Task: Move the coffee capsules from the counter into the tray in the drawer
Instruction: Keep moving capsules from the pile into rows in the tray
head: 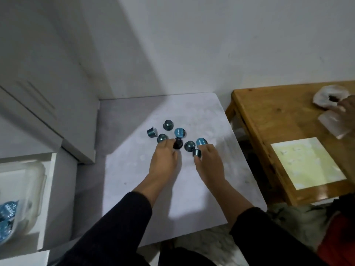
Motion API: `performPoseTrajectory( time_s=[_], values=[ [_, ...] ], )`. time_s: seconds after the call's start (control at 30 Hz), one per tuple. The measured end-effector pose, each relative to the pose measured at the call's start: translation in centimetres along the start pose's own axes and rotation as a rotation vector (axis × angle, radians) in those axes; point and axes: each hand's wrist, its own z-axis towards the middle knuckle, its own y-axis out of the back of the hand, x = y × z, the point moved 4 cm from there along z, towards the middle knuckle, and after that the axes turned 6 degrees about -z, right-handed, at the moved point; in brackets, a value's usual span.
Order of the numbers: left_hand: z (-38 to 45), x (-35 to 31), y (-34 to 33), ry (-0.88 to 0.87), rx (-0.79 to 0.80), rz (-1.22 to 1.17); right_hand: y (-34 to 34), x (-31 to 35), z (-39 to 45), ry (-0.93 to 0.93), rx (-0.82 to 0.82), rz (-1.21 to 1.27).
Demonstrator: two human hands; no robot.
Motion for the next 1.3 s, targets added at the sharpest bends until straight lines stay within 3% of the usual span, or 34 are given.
performPoseTrajectory(
  time_s=[0.47, 0.8, 0.97, 1.3],
  values=[
    [2.5, 0.2, -2.0, -0.057, -0.121, -0.097, -1.4, -1.4, -0.7, 0.089, -0.015, 0.194],
    [1.0, 1.5, -1.2, 0.222, -0.21, -0.362, -1.6, -1.8, -0.8, 0.017, -0.037, 0.278],
    [0.6, 2.6, -0.6, 0.321, -0.224, -0.287, -1.9, -1.7, -0.4, -0.051, 0.0, 0.261],
    [0.3, 2.1, -0.6, 0.186, -0.212, -0.27, -1.9, -1.8, 0.3, -0.144, 0.08, 0.268]
  ],
)
